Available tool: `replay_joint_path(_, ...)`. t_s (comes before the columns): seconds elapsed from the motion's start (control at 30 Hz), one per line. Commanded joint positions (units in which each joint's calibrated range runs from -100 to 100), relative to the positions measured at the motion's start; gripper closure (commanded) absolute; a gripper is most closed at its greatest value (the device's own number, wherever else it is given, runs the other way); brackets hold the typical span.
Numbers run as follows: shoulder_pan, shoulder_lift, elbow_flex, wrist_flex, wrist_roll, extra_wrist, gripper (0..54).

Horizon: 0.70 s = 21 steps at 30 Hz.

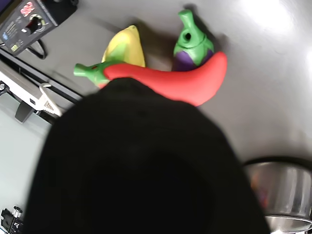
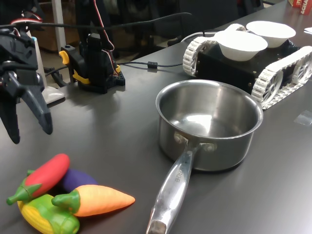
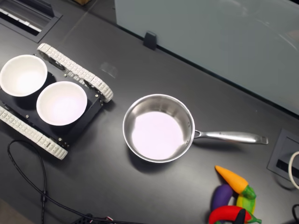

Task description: Pick up the chilli and place them in the pan

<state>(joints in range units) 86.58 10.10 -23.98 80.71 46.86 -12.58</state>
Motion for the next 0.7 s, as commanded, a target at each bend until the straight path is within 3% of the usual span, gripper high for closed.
replay_joint_path(0.0,-1.26,-0.78,-0.96,-2.80,0.93,-0.28,17.0)
replay_joint_path(0.33,-3.55,1.83,1.22,-4.42,1.90,2.33,17.5)
replay_joint_path(0.67,-4.81,4.37,2.22,-4.50,1.61,2.75,18.5)
